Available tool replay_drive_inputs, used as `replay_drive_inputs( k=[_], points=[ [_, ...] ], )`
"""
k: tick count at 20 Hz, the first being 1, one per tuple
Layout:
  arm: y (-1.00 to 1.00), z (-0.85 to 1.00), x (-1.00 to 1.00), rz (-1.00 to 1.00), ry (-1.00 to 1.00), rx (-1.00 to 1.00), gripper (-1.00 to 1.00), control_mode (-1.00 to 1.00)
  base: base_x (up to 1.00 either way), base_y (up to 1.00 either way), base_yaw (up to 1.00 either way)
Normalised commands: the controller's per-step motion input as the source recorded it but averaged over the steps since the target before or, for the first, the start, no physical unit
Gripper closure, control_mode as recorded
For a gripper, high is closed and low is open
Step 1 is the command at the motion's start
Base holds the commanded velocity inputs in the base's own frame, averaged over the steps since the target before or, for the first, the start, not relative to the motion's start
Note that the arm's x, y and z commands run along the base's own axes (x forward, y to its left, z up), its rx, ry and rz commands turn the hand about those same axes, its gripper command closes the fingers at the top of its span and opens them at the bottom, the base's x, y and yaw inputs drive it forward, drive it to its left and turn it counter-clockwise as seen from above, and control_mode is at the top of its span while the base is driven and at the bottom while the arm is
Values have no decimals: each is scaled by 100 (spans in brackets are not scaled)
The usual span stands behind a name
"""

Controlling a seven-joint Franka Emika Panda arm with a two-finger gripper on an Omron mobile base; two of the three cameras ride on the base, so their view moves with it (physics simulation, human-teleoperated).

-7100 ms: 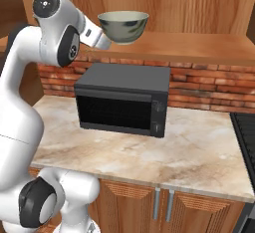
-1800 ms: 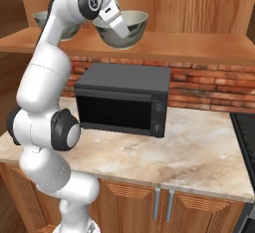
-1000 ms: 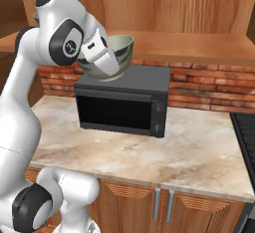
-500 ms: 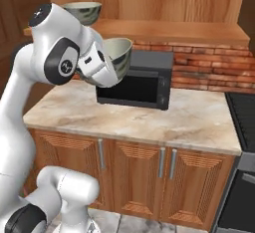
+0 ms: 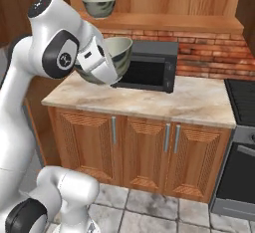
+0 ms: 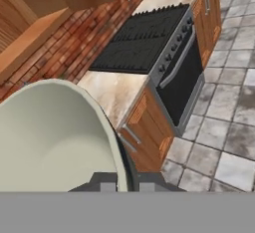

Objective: Pick up the bowls from the cabinet and place each bowl in front of a stool on the dining counter.

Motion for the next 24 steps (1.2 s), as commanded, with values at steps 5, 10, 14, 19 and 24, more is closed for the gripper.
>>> replay_drive_inputs(
  k=[5,10,14,19,24],
  points=[
    [0,0,0,0,0,0,100,100,-60,-21,9],
    [0,0,0,0,0,0,100,100,-61,-30,8],
    [0,0,0,0,0,0,100,100,-67,-33,3],
    [0,0,0,0,0,0,100,100,-48,-10,-15],
    [0,0,0,0,0,0,100,100,-21,0,-37]
  ],
)
